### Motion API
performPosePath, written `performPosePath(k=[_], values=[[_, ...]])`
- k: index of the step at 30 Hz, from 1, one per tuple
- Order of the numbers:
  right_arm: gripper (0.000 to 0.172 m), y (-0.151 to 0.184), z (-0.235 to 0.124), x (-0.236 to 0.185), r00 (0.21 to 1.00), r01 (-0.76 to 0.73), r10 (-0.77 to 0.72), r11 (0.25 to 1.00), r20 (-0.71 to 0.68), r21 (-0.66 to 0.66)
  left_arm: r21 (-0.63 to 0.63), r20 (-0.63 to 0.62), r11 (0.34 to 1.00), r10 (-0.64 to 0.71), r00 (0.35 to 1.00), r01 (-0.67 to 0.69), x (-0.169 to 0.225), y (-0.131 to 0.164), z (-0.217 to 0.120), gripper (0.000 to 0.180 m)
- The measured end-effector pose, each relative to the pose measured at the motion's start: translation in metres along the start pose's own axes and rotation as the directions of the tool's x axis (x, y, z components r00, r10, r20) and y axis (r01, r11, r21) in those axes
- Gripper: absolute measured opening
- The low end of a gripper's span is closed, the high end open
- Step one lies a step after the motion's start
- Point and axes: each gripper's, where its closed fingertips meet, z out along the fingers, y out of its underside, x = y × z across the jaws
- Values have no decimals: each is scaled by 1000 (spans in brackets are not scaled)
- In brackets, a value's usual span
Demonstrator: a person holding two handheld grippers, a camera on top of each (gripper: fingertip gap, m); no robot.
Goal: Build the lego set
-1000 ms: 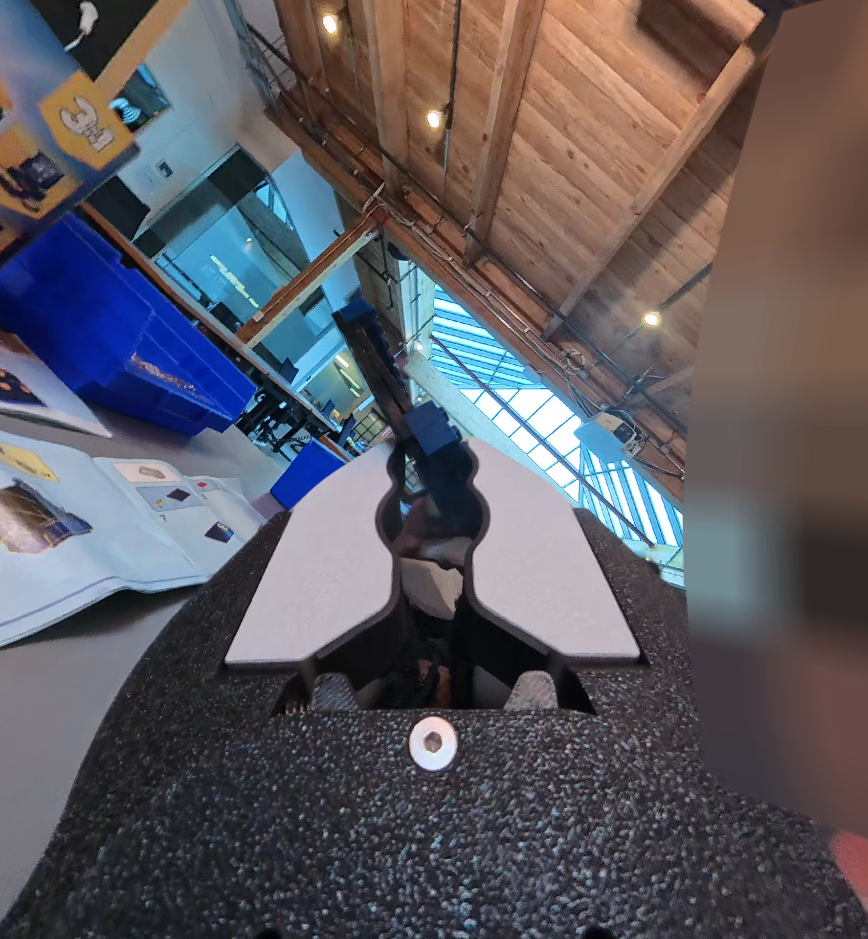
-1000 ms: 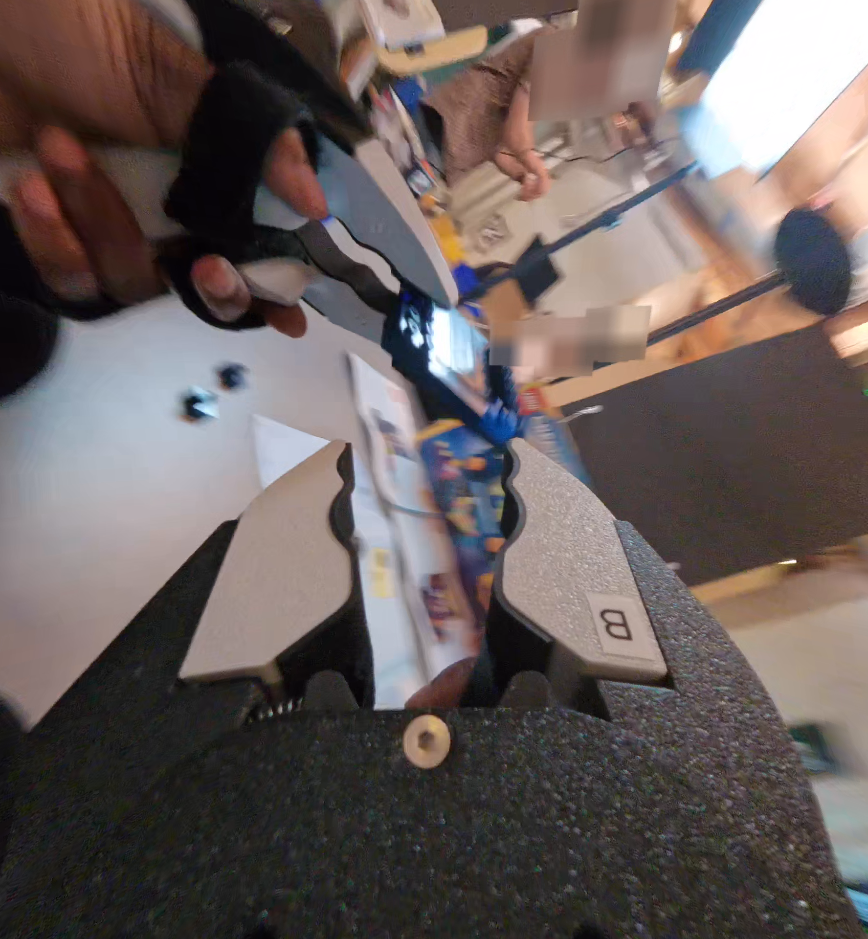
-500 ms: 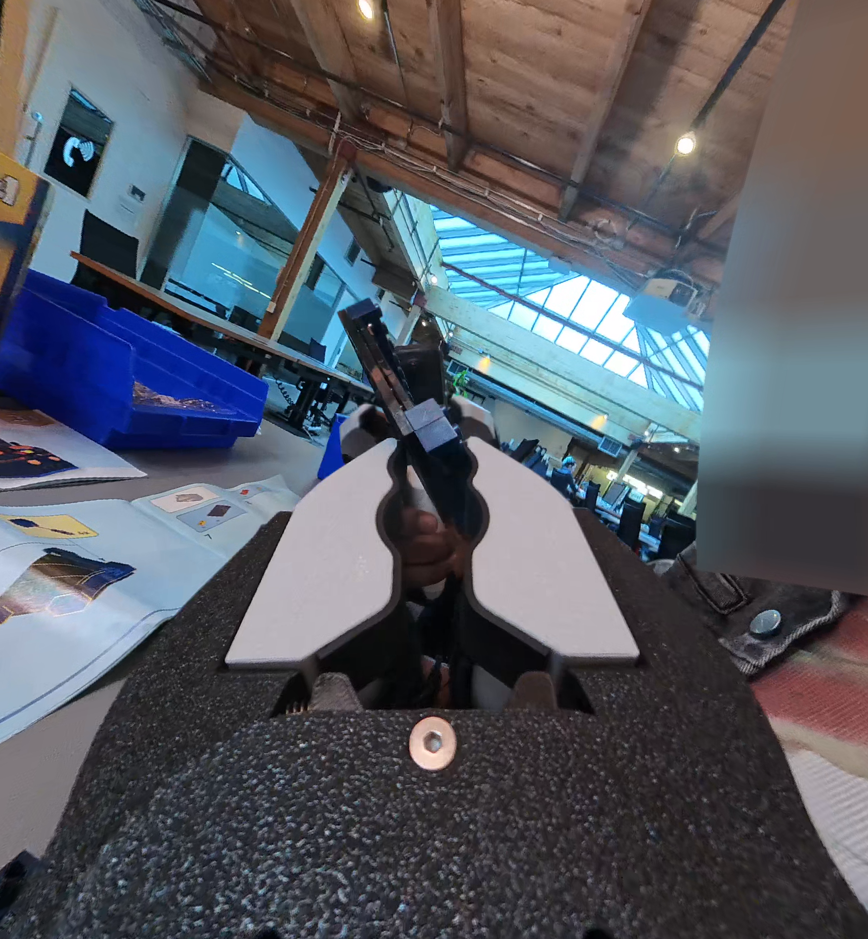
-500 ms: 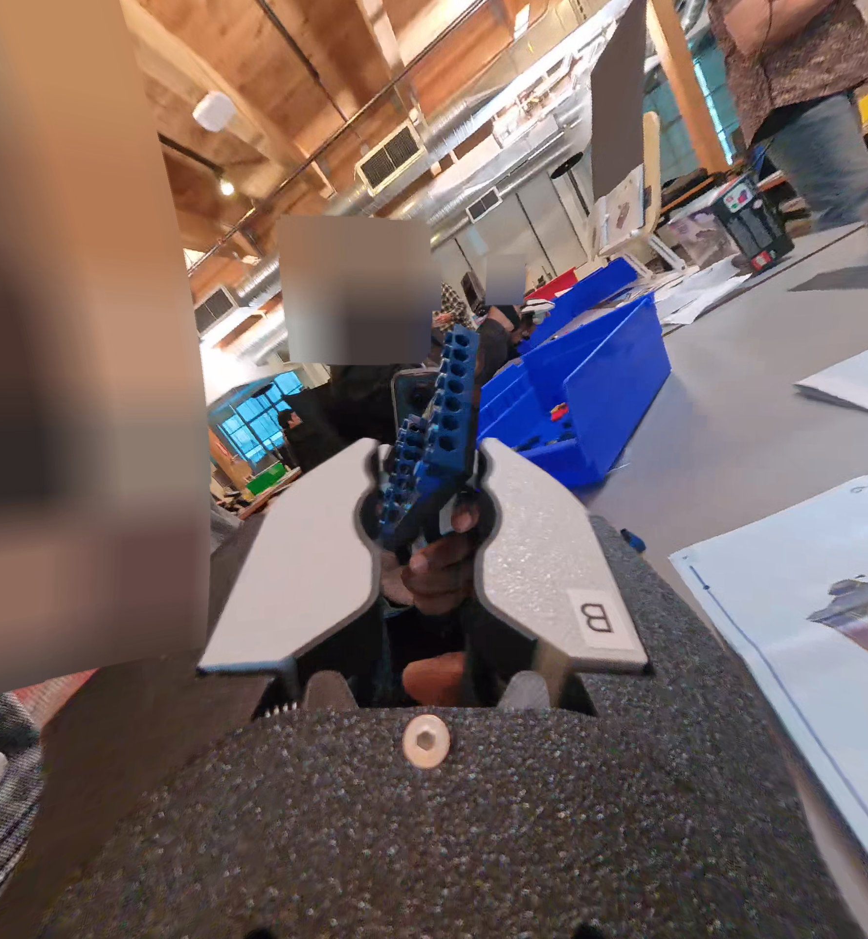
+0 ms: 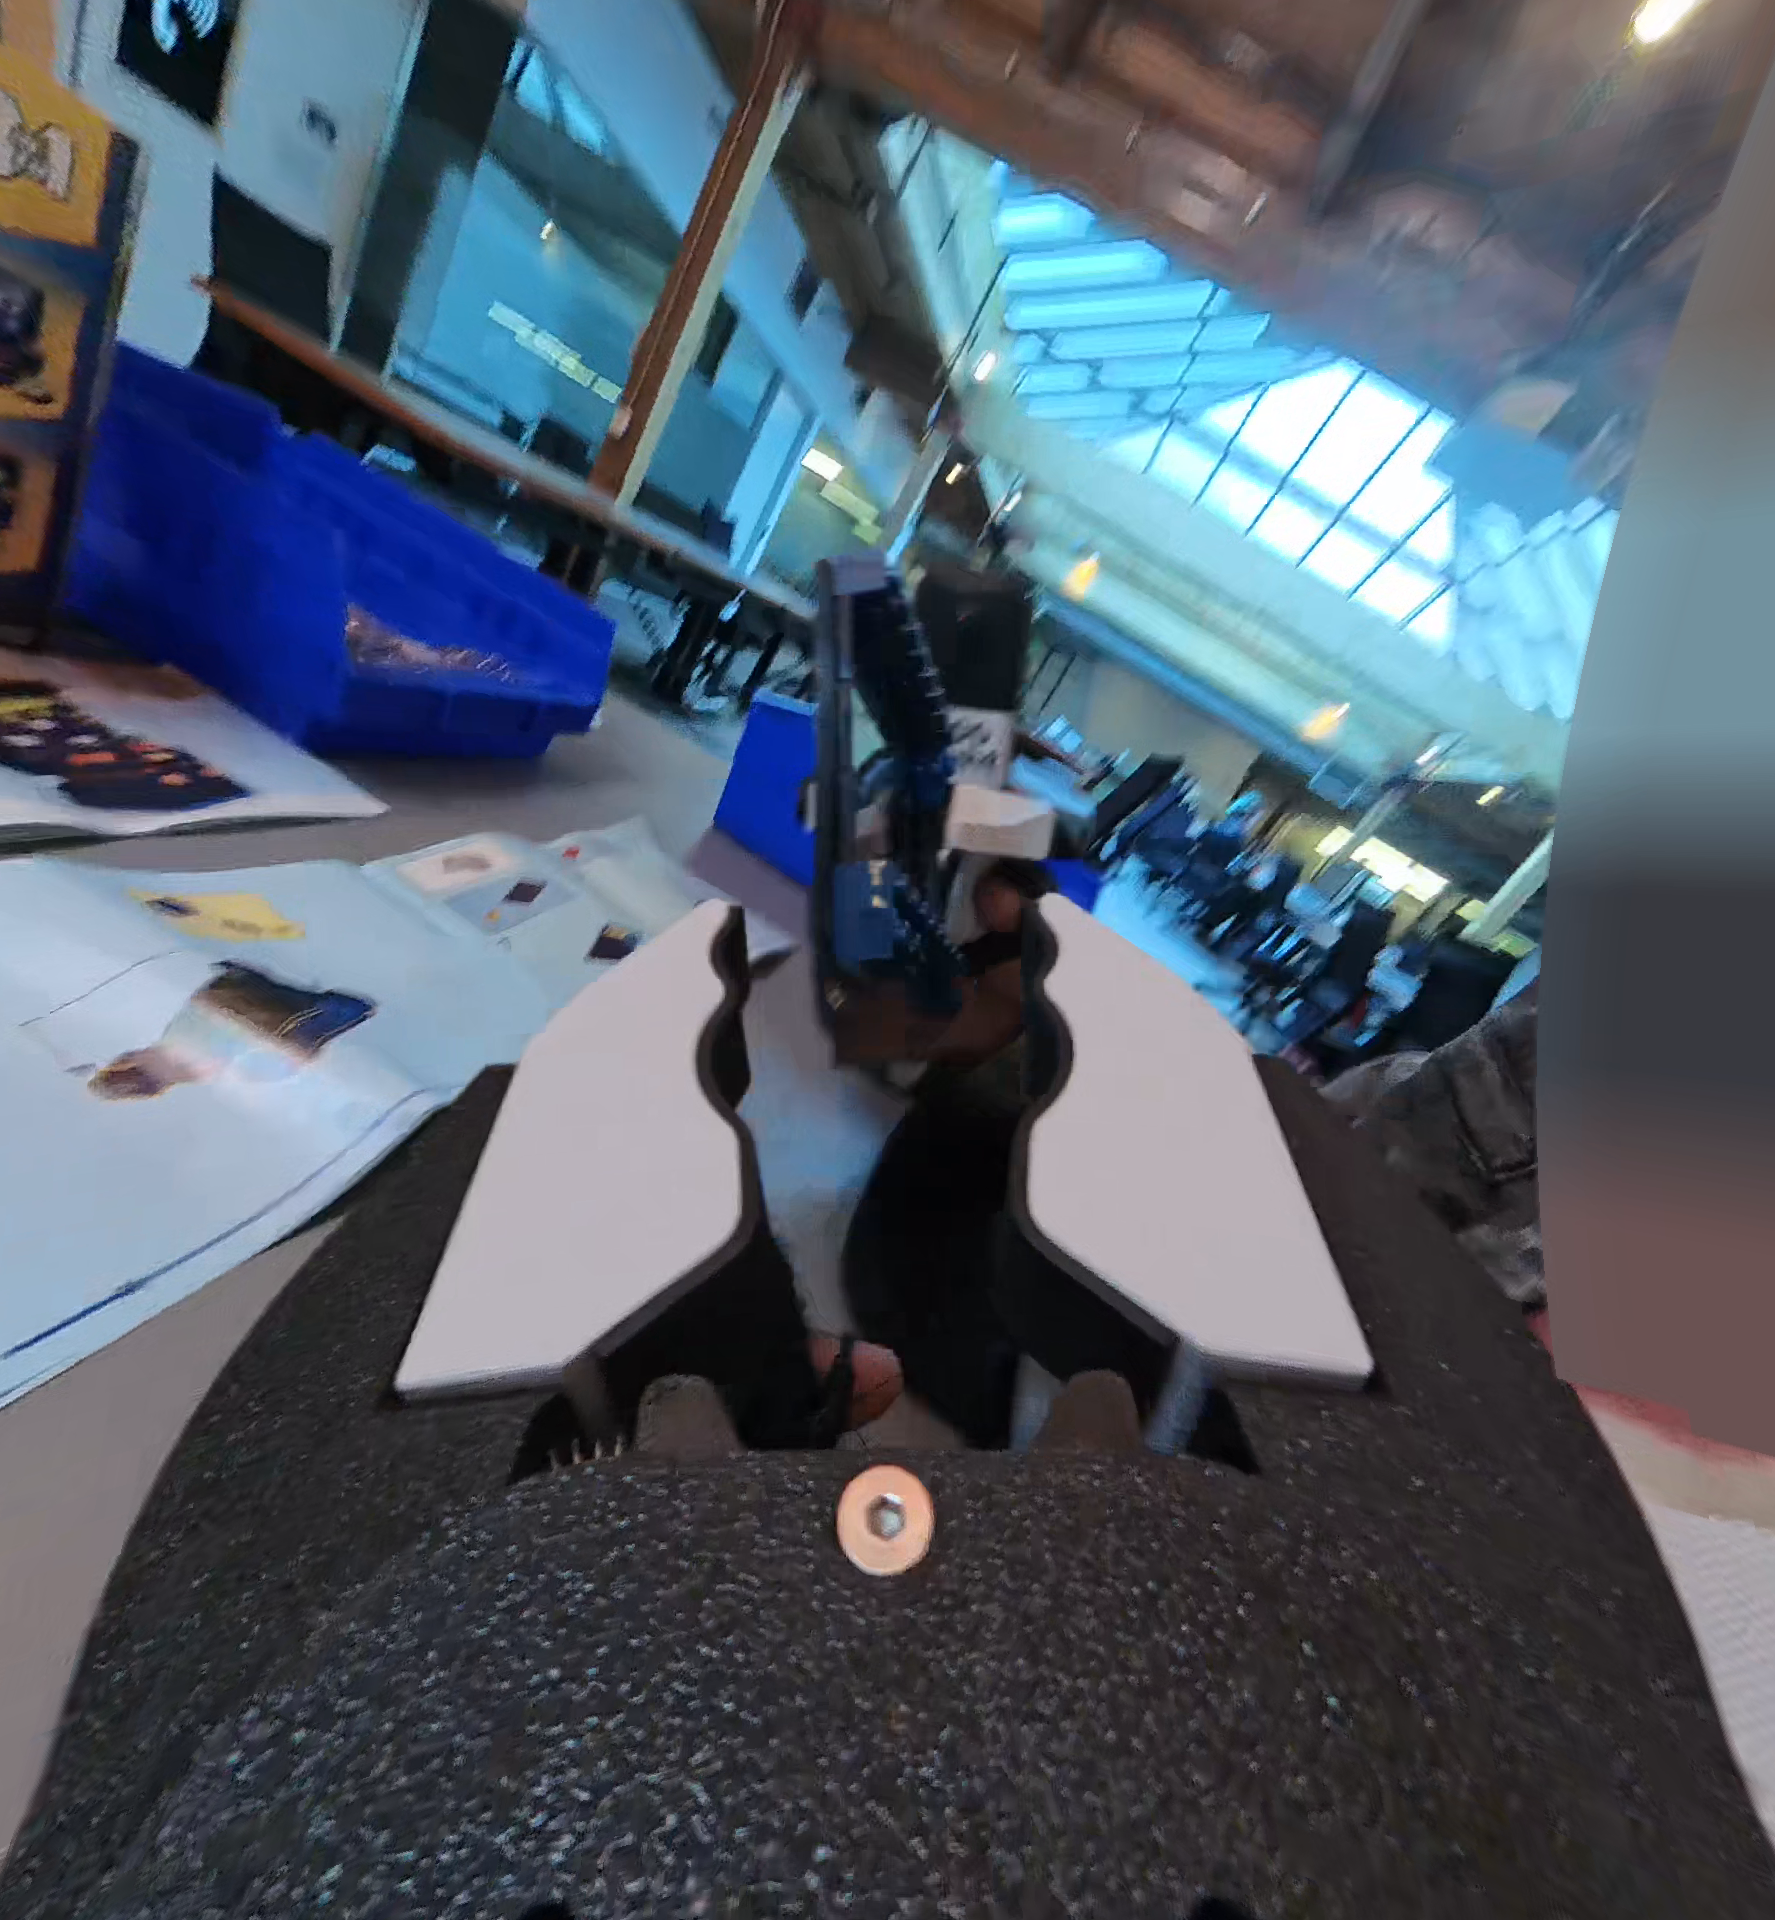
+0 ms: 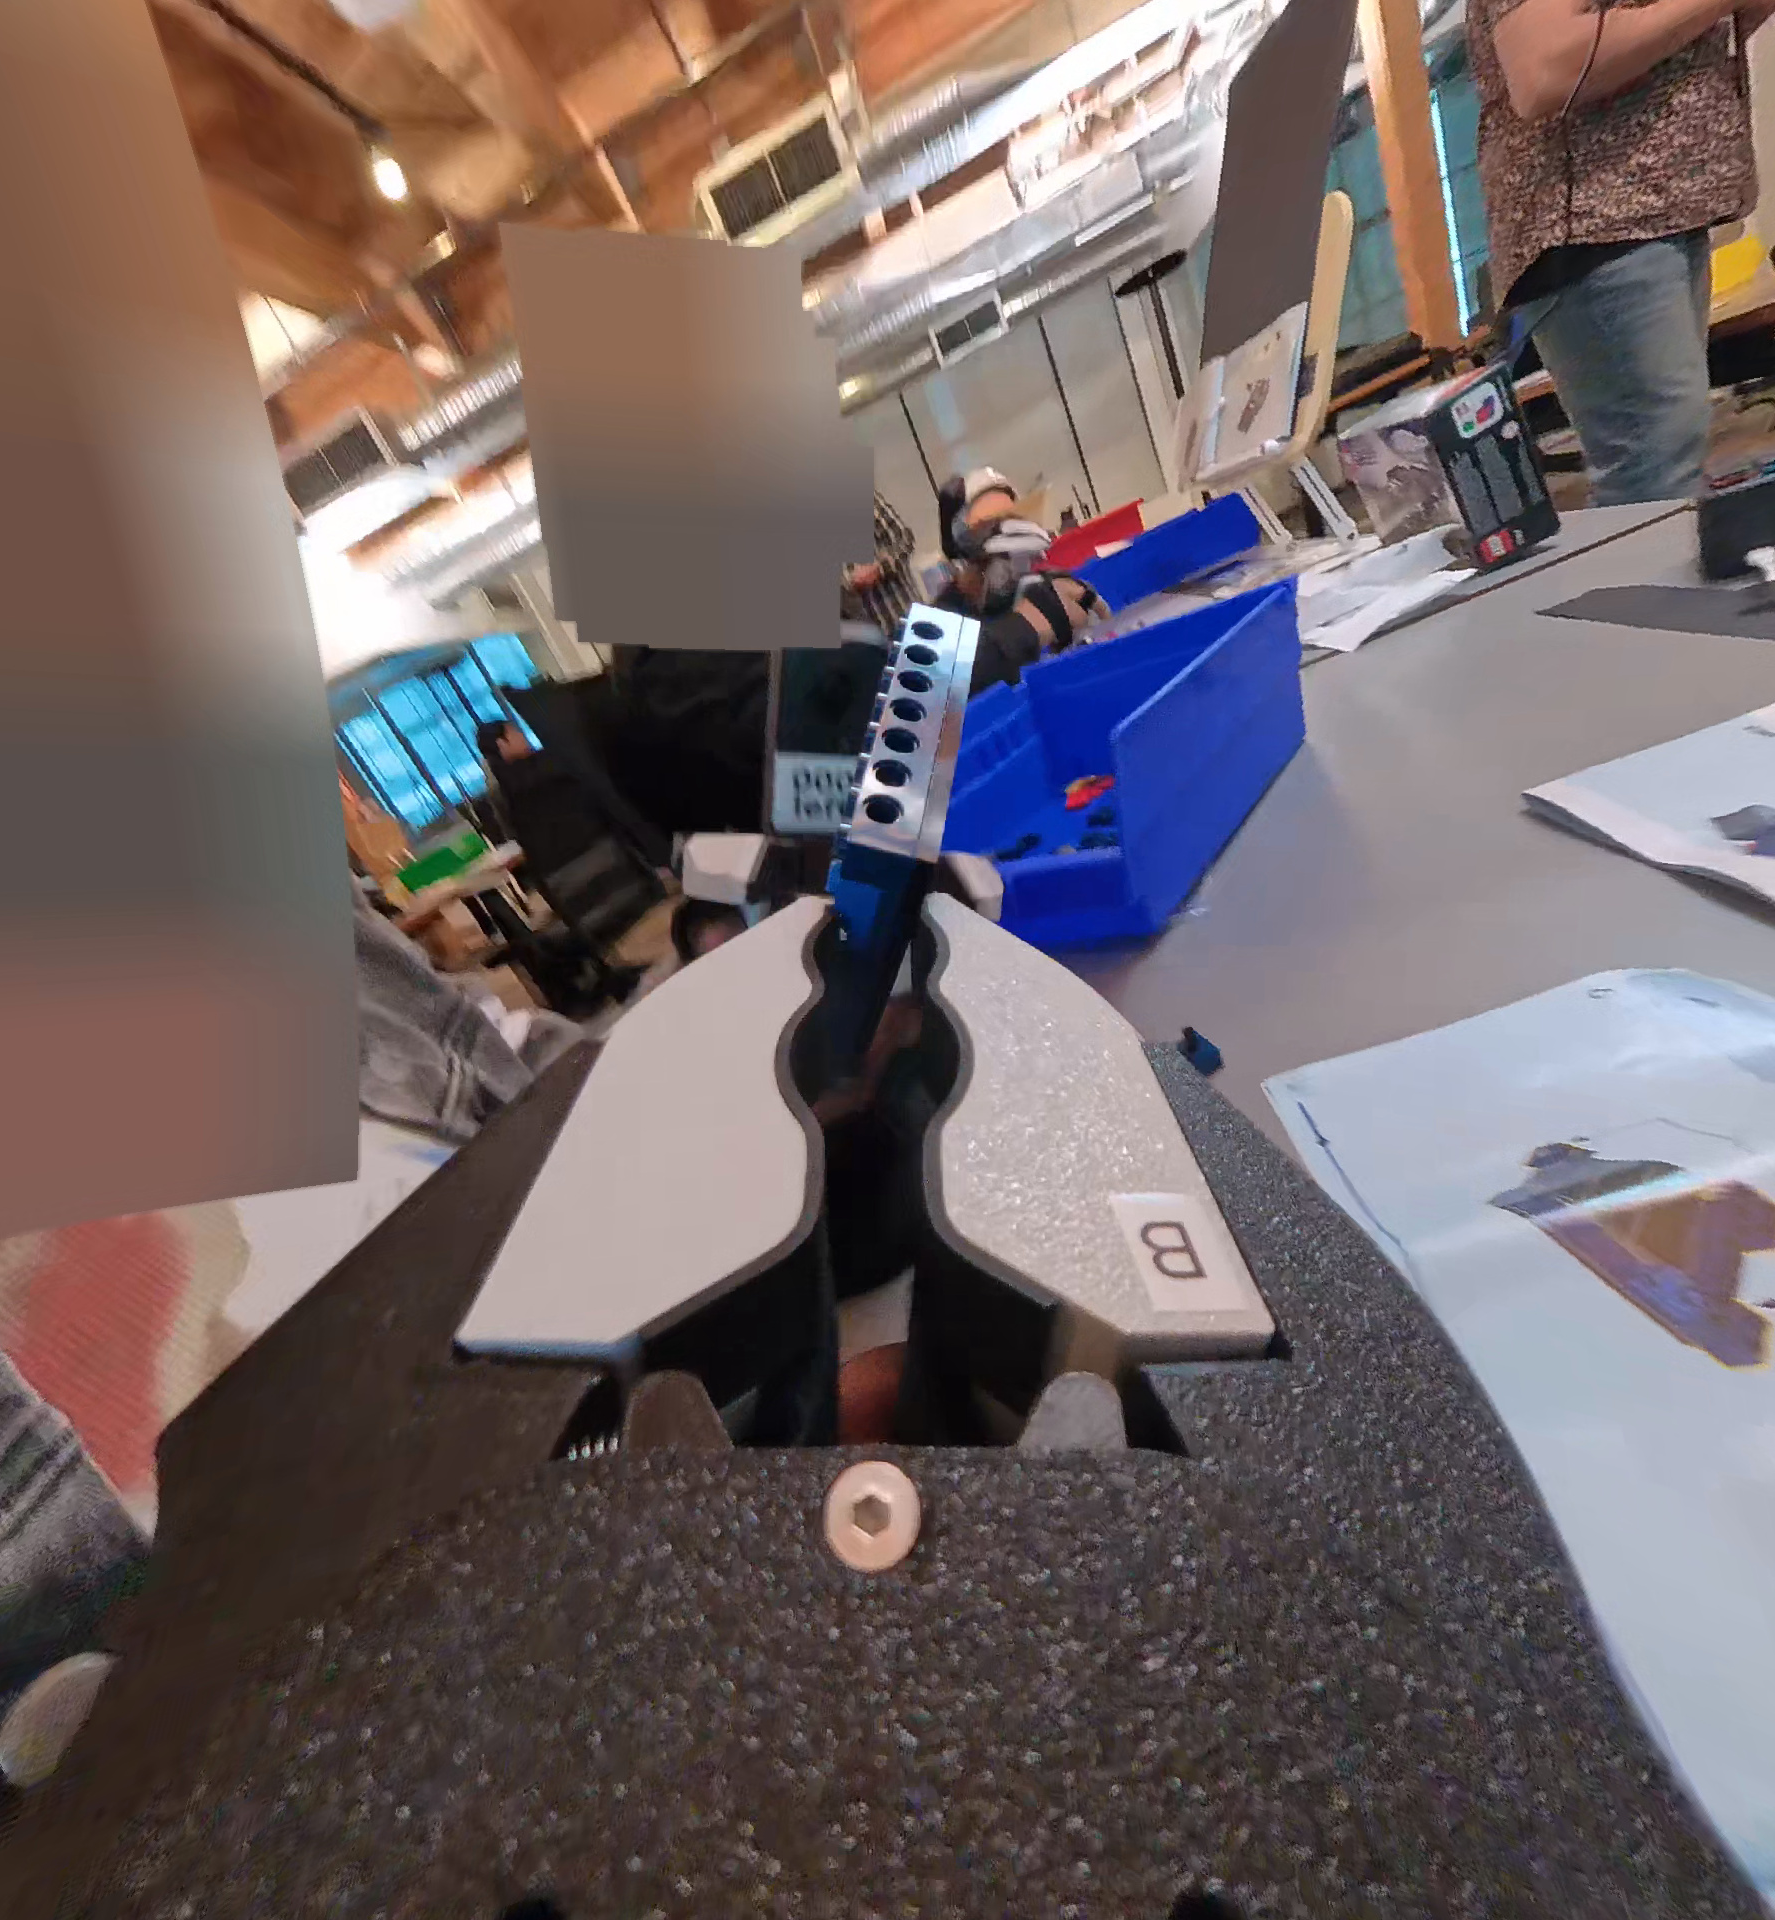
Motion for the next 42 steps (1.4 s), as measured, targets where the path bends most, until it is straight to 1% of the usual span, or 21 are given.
performPosePath(k=[3,4,6,8,9,11,13,15,17,19,23,25,27,28,31,32,34,36,37,40,42], values=[[13,17,-5,2,989,138,-144,978,-25,-156,-142,89,972,198,976,-185,-16,-1,-14,49],[13,24,-5,5,985,157,-167,965,-32,-212,-190,81,954,251,965,-232,-18,-1,-16,48],[13,33,-3,3,981,185,-192,944,1,-272,-287,-4,915,293,956,-282,-16,6,-12,44],[13,39,1,-1,976,216,-209,935,55,-281,-377,-109,873,289,951,-309,-16,20,-6,36],[13,43,2,-2,969,248,-235,925,80,-286,-395,-166,856,290,942,-333,-15,27,-3,33],[13,56,1,6,941,336,-328,879,83,-338,-373,-231,832,345,910,-410,-19,35,2,20],[13,68,-3,18,889,439,-453,804,64,-400,-366,-259,790,421,869,-492,-27,44,1,11],[13,77,-5,26,845,502,-531,739,70,-449,-406,-264,742,463,846,-533,-35,55,-2,10],[13,84,-6,31,830,512,-553,704,72,-492,-427,-254,731,469,846,-533,-41,61,-4,10],[13,90,-7,35,828,511,-556,691,75,-512,-448,-246,736,445,861,-508,-45,66,-5,10],[13,96,-10,39,825,507,-559,672,80,-540,-480,-251,716,442,861,-507,-47,71,-5,12],[13,100,-9,40,826,506,-557,663,87,-552,-516,-241,695,442,864,-500,-51,75,-7,21],[13,101,-9,40,828,502,-554,663,86,-555,-553,-224,676,443,868,-488,-56,79,-9,21],[13,101,-9,40,830,500,-552,666,85,-554,-556,-234,670,441,866,-492,-55,80,-10,15],[14,101,-9,41,838,486,-540,676,77,-554,-550,-247,662,454,856,-510,-53,81,-11,12],[15,102,-9,41,842,481,-535,677,76,-557,-551,-254,660,451,855,-511,-52,82,-11,10],[24,103,-9,42,851,465,-520,680,74,-567,-554,-253,659,450,857,-509,-53,82,-11,10],[28,105,-9,41,854,460,-515,677,77,-574,-558,-253,658,444,859,-505,-53,82,-12,14],[26,105,-9,41,851,466,-519,675,81,-572,-559,-254,658,442,860,-504,-53,83,-12,15],[25,104,-8,40,847,474,-526,677,80,-563,-561,-261,656,438,860,-505,-52,83,-15,24],[24,104,-8,40,848,474,-524,678,81,-562,-560,-264,657,435,861,-504,-51,83,-16,25]])
